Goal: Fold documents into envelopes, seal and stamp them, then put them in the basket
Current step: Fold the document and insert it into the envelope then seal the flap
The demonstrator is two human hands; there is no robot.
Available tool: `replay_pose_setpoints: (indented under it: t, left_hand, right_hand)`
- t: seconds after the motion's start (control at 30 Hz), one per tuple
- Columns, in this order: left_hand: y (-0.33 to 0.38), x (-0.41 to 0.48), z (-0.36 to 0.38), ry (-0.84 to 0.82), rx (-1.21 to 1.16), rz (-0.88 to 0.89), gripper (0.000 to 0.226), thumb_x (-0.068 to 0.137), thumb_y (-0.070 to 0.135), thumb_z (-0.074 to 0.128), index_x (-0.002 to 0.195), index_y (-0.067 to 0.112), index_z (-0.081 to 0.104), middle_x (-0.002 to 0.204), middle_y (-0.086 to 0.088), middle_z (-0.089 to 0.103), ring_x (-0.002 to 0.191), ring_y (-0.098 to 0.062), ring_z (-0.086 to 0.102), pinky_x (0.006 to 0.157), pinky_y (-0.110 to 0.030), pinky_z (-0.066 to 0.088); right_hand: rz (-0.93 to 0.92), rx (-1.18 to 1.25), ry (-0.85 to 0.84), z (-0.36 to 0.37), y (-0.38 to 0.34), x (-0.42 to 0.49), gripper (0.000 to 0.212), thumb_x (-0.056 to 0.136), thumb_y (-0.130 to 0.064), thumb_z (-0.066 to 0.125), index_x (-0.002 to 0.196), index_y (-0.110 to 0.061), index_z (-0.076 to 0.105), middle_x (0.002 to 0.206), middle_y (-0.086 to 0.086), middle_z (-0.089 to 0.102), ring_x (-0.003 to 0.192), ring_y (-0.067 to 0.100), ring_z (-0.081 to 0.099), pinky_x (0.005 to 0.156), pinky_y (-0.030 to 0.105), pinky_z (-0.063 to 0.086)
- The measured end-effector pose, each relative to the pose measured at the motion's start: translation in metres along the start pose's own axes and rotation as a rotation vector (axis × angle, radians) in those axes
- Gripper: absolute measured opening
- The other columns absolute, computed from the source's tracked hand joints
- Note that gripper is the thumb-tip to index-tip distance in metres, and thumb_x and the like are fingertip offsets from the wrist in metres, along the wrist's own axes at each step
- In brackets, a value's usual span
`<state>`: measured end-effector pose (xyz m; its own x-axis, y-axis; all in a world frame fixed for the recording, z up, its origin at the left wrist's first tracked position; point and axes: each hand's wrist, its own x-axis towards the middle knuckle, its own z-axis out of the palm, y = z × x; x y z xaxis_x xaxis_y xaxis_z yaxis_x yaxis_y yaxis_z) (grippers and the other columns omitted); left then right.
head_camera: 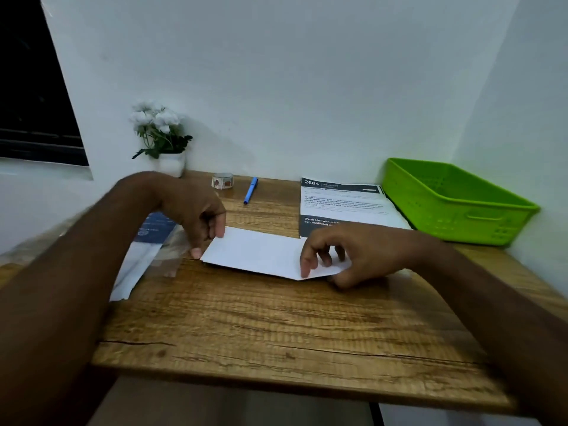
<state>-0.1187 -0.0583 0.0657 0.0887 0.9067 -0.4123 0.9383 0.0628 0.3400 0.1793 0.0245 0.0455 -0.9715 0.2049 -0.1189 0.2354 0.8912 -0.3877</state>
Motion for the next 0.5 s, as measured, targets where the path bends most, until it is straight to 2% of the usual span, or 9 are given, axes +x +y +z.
replay_pose_setpoints:
  t: [0.1,0.17,0.23,0.27,0.33,0.4,0.5]
  left_hand:
    - [0.007,-0.004,-0.001,-0.059,0.002,-0.050,0.047,0.058,0.008,0.087,0.098,0.018,0.063,0.082,0.008,0.067,0.069,0.003,0.061,0.068,-0.014,0.048]
    - [0.010,-0.007,-0.001,-0.094,-0.033,-0.055,0.058,0.046,0.027,0.090,0.097,0.019,0.064,0.084,0.006,0.069,0.071,0.001,0.063,0.075,-0.021,0.050]
    - [0.013,-0.008,-0.001,-0.114,-0.046,-0.057,0.071,0.035,0.045,0.087,0.097,0.019,0.066,0.082,0.007,0.071,0.072,0.000,0.064,0.078,-0.027,0.049]
    - [0.015,-0.007,0.000,-0.117,-0.052,-0.052,0.068,0.039,0.047,0.086,0.098,0.018,0.068,0.081,0.008,0.072,0.072,-0.001,0.064,0.077,-0.027,0.049]
    - [0.020,-0.005,0.002,-0.089,-0.062,-0.056,0.047,0.060,0.035,0.083,0.098,0.012,0.070,0.078,0.005,0.072,0.069,-0.003,0.064,0.066,-0.020,0.049]
    - [0.023,0.001,0.003,-0.035,-0.108,-0.080,0.026,0.073,0.020,0.078,0.094,0.007,0.070,0.078,-0.002,0.072,0.063,-0.007,0.065,0.058,-0.017,0.048]
    - [0.024,0.009,0.007,0.030,-0.254,-0.157,0.029,0.074,0.012,0.079,0.098,0.006,0.065,0.076,-0.012,0.071,0.059,-0.016,0.067,0.054,-0.021,0.053]
  right_hand:
    - [0.010,0.069,-0.028,0.001,0.000,0.003,0.038,0.080,-0.020,0.078,0.111,-0.037,0.064,0.111,-0.011,0.062,0.093,0.007,0.057,0.079,0.023,0.047]
    - [0.037,0.153,-0.006,0.000,0.002,0.004,0.035,0.082,-0.032,0.077,0.115,-0.034,0.065,0.110,-0.014,0.064,0.094,0.006,0.060,0.080,0.028,0.051]
    - [0.060,0.125,0.057,0.003,0.007,0.007,0.037,0.082,-0.039,0.075,0.117,-0.036,0.064,0.109,-0.023,0.060,0.094,0.002,0.059,0.077,0.021,0.048]
    - [0.073,0.079,0.084,0.005,0.010,0.008,0.040,0.081,-0.043,0.074,0.120,-0.038,0.062,0.108,-0.028,0.057,0.096,0.001,0.057,0.076,0.014,0.043]
    - [0.072,-0.006,0.103,0.009,0.015,0.010,0.047,0.081,-0.048,0.072,0.124,-0.041,0.058,0.112,-0.029,0.052,0.100,0.000,0.052,0.077,0.006,0.035]
    - [0.064,-0.019,0.098,0.011,0.017,0.011,0.048,0.081,-0.049,0.071,0.127,-0.039,0.058,0.120,-0.023,0.051,0.106,0.000,0.050,0.080,0.005,0.033]
    - [0.047,-0.003,0.102,0.012,0.018,0.011,0.051,0.081,-0.047,0.072,0.130,-0.035,0.058,0.134,-0.018,0.050,0.122,-0.002,0.044,0.099,0.014,0.035]
